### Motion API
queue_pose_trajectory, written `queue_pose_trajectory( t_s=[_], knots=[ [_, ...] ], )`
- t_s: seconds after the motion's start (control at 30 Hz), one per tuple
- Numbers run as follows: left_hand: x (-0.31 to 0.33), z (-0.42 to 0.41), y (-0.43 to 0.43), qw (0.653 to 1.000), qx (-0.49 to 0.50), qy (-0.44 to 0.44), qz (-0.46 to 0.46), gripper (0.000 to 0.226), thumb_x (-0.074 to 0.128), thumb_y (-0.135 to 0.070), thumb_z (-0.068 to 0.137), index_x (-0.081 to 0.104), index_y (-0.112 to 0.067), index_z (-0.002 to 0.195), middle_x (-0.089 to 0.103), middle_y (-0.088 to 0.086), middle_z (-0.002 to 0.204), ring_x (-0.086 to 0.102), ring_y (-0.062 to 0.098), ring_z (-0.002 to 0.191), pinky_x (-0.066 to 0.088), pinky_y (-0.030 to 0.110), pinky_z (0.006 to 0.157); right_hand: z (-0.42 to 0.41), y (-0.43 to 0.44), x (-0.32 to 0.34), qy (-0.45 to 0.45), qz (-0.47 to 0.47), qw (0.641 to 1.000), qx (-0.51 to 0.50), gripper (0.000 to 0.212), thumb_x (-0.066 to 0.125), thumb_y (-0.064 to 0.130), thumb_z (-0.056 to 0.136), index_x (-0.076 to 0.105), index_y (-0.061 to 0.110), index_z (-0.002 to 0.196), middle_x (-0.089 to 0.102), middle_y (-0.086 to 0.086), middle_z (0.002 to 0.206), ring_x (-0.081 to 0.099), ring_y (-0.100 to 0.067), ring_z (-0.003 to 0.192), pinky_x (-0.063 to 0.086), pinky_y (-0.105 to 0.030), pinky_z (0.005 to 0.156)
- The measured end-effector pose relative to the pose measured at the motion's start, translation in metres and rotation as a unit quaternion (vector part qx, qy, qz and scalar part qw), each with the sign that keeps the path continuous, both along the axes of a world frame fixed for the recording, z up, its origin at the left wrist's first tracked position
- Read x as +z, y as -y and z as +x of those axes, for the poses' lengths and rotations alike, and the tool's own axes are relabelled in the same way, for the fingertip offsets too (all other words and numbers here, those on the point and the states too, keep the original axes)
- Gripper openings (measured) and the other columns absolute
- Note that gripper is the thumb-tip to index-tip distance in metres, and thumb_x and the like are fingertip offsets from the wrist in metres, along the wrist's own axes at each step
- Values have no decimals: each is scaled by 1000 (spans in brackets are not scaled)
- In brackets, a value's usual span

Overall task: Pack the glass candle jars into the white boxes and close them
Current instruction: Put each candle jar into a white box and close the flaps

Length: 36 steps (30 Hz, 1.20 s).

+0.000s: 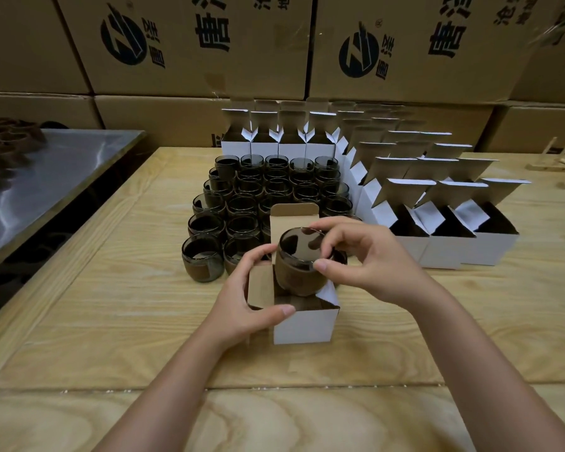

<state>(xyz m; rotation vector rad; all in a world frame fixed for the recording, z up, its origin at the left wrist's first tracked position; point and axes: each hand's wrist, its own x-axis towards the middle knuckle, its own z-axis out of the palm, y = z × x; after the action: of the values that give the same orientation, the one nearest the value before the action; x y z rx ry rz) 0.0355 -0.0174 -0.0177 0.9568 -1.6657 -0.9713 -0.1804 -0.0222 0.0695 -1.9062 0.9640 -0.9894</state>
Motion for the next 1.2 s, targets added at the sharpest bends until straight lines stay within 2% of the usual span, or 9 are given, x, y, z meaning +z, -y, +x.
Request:
queue_pose_trajectory(
  t_s=[0.17, 0.27, 0.47, 0.57, 0.6, 0.67, 0.83, 1.07, 1.2],
  knots=[
    [0, 0, 0, 1000, 5, -3, -3, 73, 81, -40, 61, 49, -35, 127, 62, -21, 116, 60, 1, 107, 45, 9, 81, 16, 2, 2, 87, 22, 994, 61, 9, 69, 14, 76, 65, 22, 72, 63, 8, 117, 65, -13, 105, 53, -27, 84],
    [2, -1, 1, 1000, 6, -4, -10, 68, 81, -33, 61, 52, -47, 122, 64, -19, 115, 62, 3, 105, 48, 11, 79, 23, 3, -2, 33, 24, 996, 81, 8, 68, 16, 77, 62, 20, 73, 61, 6, 118, 63, -6, 106, 53, -23, 79],
    [2, -1, 0, 1000, -2, -2, -15, 77, 79, -31, 62, 46, -26, 132, 60, -20, 121, 57, 2, 113, 44, 10, 86, 16, 2, 8, -32, -3, 996, 87, 11, 69, 17, 77, 59, 22, 75, 60, 6, 119, 62, 2, 94, 49, -17, 71],
    [3, 0, 0, 1000, -3, 1, -2, 80, 79, -37, 61, 44, -29, 132, 59, -21, 121, 57, 2, 113, 44, 10, 86, 3, 5, 11, -61, 5, 996, 67, 17, 72, 10, 80, 59, 19, 75, 60, 6, 121, 66, -13, 84, 53, -26, 70],
    [3, 0, 0, 1000, -2, 4, 2, 80, 79, -39, 60, 44, -31, 132, 60, -22, 120, 58, 1, 112, 44, 10, 86, -2, 6, 12, -70, 6, 995, 67, 19, 72, 6, 81, 59, 18, 74, 60, 4, 121, 65, -4, 81, 52, -22, 69],
    [2, 1, 0, 1000, -2, 3, 11, 83, 80, -41, 59, 44, -33, 133, 61, -19, 119, 59, 6, 112, 45, 12, 86, -8, 6, 11, -84, 16, 994, 74, 21, 71, 1, 82, 59, 17, 74, 59, 0, 122, 61, 9, 88, 48, -14, 72],
    [1, 2, 0, 1000, 2, 5, 14, 86, 81, -43, 57, 44, -34, 134, 62, -11, 119, 60, 12, 112, 48, 19, 89, -7, 9, 0, -141, 12, 985, 102, 11, 68, 10, 86, 64, 18, 79, 51, 8, 128, 49, 4, 121, 47, -15, 93],
    [1, 1, 0, 1000, 2, 4, 14, 85, 80, -45, 57, 45, -34, 133, 62, -6, 118, 60, 12, 110, 47, 17, 87, -5, 12, -6, -246, -67, 960, 116, 6, 64, 23, 91, 63, 26, 85, 47, 12, 136, 38, -2, 130, 37, -31, 107],
    [1, 1, 0, 1000, 1, 1, 16, 84, 80, -44, 57, 45, -34, 132, 61, -4, 116, 61, 10, 106, 47, 16, 85, -3, 10, -12, -288, -74, 949, 105, 8, 65, 28, 89, 61, 33, 83, 46, 19, 140, 36, -7, 122, 37, -33, 101]
  ],
)
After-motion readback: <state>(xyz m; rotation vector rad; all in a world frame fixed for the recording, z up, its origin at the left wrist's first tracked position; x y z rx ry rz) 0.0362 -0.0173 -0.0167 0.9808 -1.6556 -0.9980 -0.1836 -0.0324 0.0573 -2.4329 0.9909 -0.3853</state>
